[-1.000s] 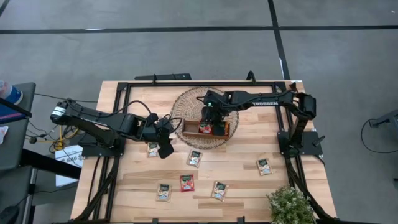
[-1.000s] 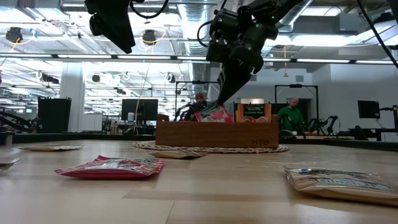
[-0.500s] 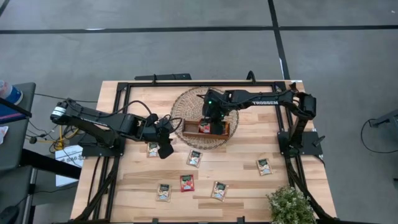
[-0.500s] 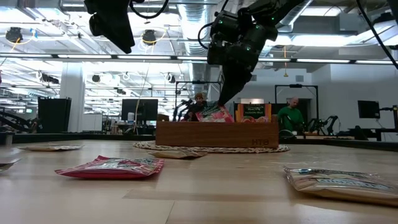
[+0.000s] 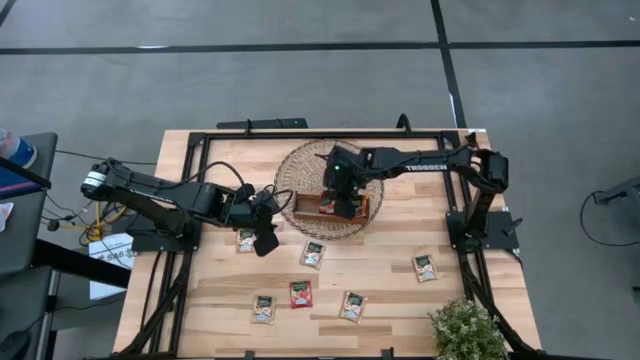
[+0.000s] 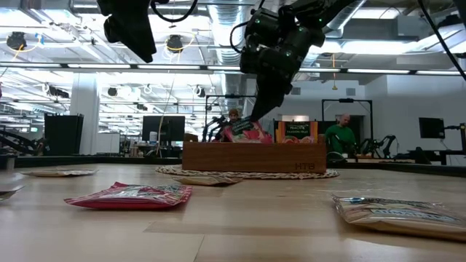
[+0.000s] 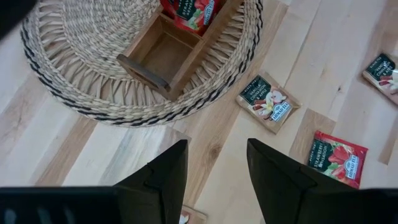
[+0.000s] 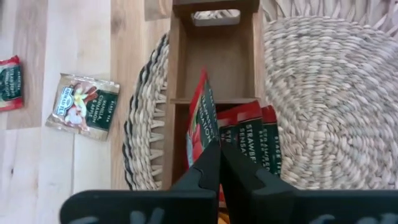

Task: Pick & Place Tea
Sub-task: Put the red tea bag into the middle section of the wooden organizer

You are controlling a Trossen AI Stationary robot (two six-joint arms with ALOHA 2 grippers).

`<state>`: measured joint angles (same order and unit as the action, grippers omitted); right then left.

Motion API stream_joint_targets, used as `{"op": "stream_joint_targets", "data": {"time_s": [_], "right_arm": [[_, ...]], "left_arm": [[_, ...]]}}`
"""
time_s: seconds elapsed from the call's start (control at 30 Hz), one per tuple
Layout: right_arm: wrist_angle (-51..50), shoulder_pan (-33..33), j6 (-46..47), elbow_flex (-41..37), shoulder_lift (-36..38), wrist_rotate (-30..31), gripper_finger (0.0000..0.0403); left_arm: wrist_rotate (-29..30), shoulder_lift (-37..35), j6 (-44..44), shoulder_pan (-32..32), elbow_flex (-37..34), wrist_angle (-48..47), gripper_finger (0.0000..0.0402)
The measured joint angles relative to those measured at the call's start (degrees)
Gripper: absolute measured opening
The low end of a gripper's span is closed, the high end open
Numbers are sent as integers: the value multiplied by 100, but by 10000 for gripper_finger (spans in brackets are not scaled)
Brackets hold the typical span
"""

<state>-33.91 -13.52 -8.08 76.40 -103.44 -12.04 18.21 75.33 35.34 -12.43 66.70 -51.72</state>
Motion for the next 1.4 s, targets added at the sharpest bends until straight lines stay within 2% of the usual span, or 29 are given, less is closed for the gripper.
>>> {"op": "stream_joint_targets", "data": {"time_s": [0.17, 0.33, 0.9, 1.17, 1.3, 1.4], "right_arm": [[394, -3, 210, -341, 43, 25, 0], [466, -12, 209, -361, 120, 42, 0], [290, -35, 517, -362, 332, 550, 0], [1026, 103, 1228, -1084, 670, 694, 0], [1259, 249, 1421, -1322, 942, 1121, 0], [1525, 315, 1558, -1503, 1084, 1218, 0]], "left_arm": [[-41, 0, -3, 0, 0, -2, 158], [-40, 0, -39, 0, 0, -1, 158], [-39, -2, -60, 0, 0, -3, 158], [-39, -2, -126, 0, 0, -4, 158], [-38, -4, -149, 0, 0, -5, 158], [-38, -4, -149, 0, 0, -2, 158]]}}
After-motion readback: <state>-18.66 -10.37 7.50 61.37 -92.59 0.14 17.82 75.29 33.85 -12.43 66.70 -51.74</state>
